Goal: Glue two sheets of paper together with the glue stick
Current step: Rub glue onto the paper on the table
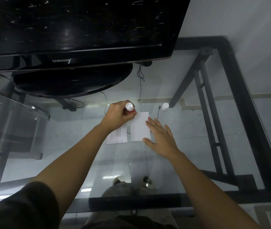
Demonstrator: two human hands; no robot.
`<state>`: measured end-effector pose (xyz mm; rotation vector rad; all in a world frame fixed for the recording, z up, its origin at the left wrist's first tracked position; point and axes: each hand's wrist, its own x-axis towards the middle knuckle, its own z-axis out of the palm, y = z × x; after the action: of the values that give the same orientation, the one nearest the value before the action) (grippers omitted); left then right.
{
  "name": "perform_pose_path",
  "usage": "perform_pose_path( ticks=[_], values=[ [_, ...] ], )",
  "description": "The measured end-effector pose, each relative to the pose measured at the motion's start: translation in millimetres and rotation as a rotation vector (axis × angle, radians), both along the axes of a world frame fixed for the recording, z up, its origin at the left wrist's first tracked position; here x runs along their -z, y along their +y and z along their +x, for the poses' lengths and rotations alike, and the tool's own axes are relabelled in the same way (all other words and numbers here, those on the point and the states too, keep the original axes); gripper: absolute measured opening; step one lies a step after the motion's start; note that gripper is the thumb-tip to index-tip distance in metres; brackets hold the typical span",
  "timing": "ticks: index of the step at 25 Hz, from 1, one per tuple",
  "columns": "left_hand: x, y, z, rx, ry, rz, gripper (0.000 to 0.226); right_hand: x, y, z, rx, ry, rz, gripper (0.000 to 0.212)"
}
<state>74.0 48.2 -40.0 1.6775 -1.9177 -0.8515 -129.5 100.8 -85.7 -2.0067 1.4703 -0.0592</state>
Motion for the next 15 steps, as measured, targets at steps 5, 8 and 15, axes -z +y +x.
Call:
perform_pose_path(
  ticks=[5, 8, 15],
  values=[
    [0.9, 41.7, -5.5, 0.091, 0.088, 0.012, 0.015, 0.6, -1.4, -3.8, -0.045, 0.048, -0.038, 0.057],
    [4.5, 56.4, -10.5, 0.186, 0.058, 0.043, 0.014, 0.3, -0.9, -4.4, -0.065, 0.074, -0.075, 0.059],
    [-3.4, 0.9, -8.7, 0.022, -0.014, 0.013, 0.017, -5.5, -3.4, -2.3, -0.035, 0.047, -0.062, 0.06]
  ],
)
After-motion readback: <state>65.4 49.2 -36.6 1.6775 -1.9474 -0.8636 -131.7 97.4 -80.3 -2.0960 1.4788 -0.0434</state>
